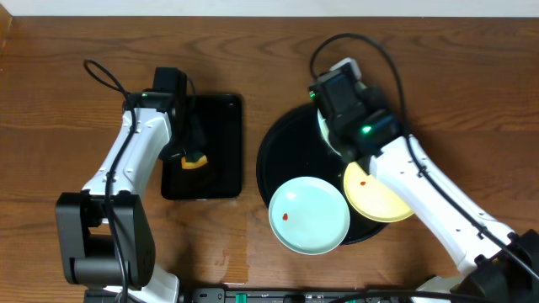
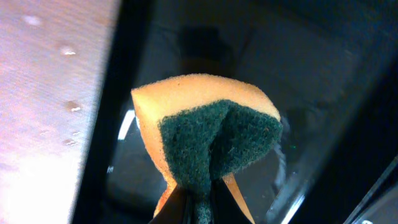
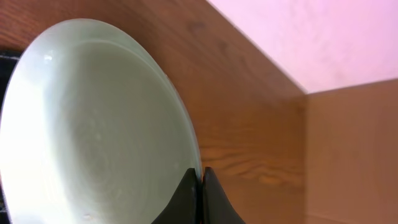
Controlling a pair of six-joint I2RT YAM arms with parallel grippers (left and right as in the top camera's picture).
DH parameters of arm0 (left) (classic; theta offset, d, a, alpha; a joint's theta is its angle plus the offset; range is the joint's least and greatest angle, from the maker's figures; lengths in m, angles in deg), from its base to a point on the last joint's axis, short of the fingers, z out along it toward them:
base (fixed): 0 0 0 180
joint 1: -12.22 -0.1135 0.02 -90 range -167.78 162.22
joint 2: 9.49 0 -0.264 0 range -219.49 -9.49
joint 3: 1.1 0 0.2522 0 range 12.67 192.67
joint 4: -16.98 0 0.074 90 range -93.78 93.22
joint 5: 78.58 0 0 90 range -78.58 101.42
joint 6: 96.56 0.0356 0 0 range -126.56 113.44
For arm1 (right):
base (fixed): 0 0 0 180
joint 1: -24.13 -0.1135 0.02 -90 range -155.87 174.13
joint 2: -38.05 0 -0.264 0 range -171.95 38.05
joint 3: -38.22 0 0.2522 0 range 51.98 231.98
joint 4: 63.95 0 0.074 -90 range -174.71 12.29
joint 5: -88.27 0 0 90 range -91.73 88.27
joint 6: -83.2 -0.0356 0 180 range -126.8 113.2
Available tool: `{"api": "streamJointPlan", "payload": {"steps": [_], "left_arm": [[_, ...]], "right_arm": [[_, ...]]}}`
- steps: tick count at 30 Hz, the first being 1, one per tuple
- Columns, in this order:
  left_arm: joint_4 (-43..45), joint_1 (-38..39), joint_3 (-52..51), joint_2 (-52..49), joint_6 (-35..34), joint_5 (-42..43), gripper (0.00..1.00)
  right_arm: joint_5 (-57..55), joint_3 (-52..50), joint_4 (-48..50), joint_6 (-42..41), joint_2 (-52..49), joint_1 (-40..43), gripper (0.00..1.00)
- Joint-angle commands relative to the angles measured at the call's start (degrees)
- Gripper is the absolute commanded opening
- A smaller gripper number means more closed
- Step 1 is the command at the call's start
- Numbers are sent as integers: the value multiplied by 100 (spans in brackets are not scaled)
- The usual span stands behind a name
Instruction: Clean dirty plates on tray and stack at the side
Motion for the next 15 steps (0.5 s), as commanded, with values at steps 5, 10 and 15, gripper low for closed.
{"api": "streamJointPlan", "payload": {"steps": [5,10,15], "left_arm": [[133,7,0,2,407,518,7],[138,7,0,2,407,518,8],[140,7,0,2,402,518,8]], "right_arm": [[-957,7,-9,358,79,-562,1],[-1294,7,-11,463,79,-811,1],[-1388,7,-11,498,79,-933,1]]}}
